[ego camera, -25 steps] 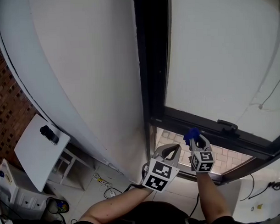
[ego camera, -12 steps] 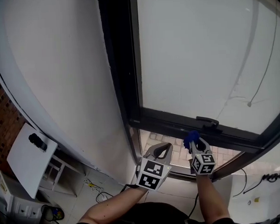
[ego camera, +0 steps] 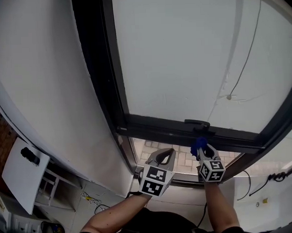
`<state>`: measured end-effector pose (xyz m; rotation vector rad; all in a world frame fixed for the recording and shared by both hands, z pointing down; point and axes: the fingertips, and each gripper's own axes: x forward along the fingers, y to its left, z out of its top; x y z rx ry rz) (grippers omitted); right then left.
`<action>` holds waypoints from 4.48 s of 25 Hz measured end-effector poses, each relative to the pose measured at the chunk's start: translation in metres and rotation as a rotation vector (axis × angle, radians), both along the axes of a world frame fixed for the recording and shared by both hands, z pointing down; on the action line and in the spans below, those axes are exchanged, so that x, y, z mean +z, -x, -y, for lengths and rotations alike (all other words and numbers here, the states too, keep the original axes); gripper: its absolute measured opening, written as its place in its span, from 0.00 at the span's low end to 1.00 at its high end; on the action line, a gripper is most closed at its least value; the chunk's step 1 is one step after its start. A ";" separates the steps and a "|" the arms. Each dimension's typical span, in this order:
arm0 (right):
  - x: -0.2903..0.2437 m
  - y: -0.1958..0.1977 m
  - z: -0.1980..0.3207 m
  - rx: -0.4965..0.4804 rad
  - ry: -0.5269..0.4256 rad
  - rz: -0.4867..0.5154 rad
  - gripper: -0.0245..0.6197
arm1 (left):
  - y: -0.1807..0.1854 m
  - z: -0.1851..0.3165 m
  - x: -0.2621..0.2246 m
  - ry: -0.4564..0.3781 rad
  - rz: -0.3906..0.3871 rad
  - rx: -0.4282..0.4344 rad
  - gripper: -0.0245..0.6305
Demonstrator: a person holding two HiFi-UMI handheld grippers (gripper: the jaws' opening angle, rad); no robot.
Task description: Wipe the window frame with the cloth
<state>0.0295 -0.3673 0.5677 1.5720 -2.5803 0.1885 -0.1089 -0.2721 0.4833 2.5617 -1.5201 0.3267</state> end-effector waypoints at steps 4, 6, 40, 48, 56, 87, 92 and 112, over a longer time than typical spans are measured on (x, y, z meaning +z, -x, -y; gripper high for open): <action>-0.001 -0.022 -0.002 0.046 0.009 -0.001 0.18 | -0.021 0.013 -0.001 -0.020 0.000 0.059 0.03; -0.003 -0.032 -0.002 0.070 0.009 -0.008 0.18 | -0.034 0.024 0.002 -0.027 0.002 0.093 0.03; -0.006 -0.170 0.001 -0.042 0.018 -0.026 0.19 | -0.221 0.095 0.052 0.051 0.017 0.123 0.03; -0.004 -0.187 0.002 -0.131 0.019 -0.015 0.19 | -0.236 0.098 0.058 0.058 0.032 0.022 0.03; -0.005 -0.232 0.003 -0.141 0.023 0.001 0.18 | -0.269 0.097 0.058 0.044 0.037 -0.007 0.03; 0.001 -0.402 0.003 0.112 0.042 0.119 0.19 | -0.359 0.086 0.062 0.039 0.057 0.047 0.03; -0.003 -0.399 -0.001 0.098 0.020 0.057 0.18 | -0.357 0.083 0.061 0.039 0.050 0.042 0.03; -0.048 -0.392 -0.068 0.266 -0.041 0.174 0.18 | -0.344 0.023 0.010 -0.081 0.128 0.240 0.03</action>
